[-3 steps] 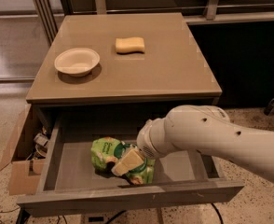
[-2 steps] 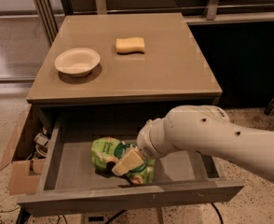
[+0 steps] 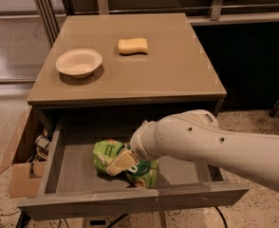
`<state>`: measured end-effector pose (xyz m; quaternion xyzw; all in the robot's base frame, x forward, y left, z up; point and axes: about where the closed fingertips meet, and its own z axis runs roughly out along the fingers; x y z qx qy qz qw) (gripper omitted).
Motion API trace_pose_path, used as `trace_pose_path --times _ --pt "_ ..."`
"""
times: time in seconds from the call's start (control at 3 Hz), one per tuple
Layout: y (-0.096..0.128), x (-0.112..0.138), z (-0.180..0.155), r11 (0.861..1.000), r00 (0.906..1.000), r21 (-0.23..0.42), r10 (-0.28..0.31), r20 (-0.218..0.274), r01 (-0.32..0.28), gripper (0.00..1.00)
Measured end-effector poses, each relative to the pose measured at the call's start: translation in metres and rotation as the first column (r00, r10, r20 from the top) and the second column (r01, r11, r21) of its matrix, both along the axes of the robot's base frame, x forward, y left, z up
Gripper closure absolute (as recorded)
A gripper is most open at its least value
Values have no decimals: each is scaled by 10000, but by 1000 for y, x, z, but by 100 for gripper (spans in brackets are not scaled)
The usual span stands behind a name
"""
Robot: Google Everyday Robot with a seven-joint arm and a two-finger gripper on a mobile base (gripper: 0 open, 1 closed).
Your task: Pick green rice chip bag from top drawer and place on counter
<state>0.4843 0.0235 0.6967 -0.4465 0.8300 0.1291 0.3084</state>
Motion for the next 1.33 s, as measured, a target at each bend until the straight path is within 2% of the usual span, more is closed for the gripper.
trace_pose_path --times 0.33,0.67,1.0,1.33 --pt "10 8 -7 9999 9998 62 -148 111 147 0" --pt "21 5 -16 9988 9992 480 36 -389 -18 0" --pt "25 4 -23 9957 9955 732 629 -714 -576 0" --pt "37 4 -37 9928 9924 612 1070 -608 -1033 0"
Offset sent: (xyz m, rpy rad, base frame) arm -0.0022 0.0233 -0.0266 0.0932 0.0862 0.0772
